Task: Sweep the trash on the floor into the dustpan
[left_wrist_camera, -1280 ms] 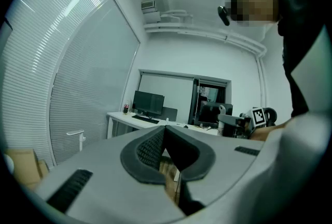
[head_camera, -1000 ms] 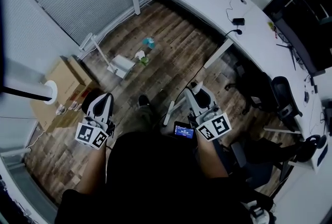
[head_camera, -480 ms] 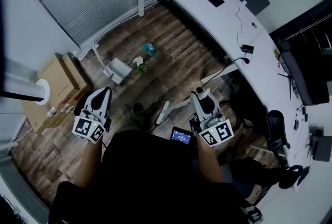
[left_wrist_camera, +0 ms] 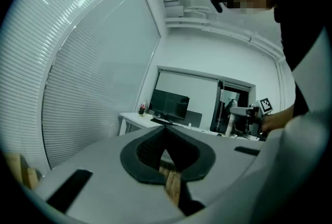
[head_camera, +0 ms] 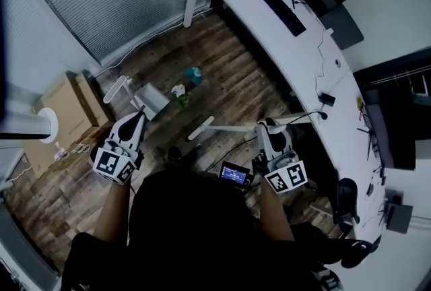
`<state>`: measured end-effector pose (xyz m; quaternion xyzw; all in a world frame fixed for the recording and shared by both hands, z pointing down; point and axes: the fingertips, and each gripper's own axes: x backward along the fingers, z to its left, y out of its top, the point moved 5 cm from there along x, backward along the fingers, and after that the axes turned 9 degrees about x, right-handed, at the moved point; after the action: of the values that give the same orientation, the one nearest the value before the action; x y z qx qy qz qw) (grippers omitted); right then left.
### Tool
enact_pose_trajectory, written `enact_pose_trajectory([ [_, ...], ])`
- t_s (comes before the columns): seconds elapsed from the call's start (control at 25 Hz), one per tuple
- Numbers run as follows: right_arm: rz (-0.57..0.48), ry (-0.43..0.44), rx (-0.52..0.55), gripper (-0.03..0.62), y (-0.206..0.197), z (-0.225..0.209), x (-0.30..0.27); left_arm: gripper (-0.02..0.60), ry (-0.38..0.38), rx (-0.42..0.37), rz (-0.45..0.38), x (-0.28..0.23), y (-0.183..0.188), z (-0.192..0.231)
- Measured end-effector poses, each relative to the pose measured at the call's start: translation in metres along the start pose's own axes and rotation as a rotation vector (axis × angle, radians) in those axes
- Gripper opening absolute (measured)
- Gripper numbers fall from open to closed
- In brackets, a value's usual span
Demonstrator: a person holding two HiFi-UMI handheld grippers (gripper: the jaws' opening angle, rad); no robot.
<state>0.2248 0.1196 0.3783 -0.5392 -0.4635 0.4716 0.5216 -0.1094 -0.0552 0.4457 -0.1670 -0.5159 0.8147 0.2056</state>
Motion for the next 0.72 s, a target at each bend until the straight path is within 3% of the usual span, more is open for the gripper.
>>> enact_pose_trajectory([
  [0.44, -0.046, 0.042, 0.026, 0.100, 0.008, -0.056, -0.114, -0.003, 0.093, -0.056, 0.006, -0.030, 0.037, 0.060],
  [0.72, -0.067, 0.131, 0.020, 0.100, 0.010, -0.100, -0.182, 0.039, 0.186, -0.116, 0.088, -0.055, 0.048, 0.096],
])
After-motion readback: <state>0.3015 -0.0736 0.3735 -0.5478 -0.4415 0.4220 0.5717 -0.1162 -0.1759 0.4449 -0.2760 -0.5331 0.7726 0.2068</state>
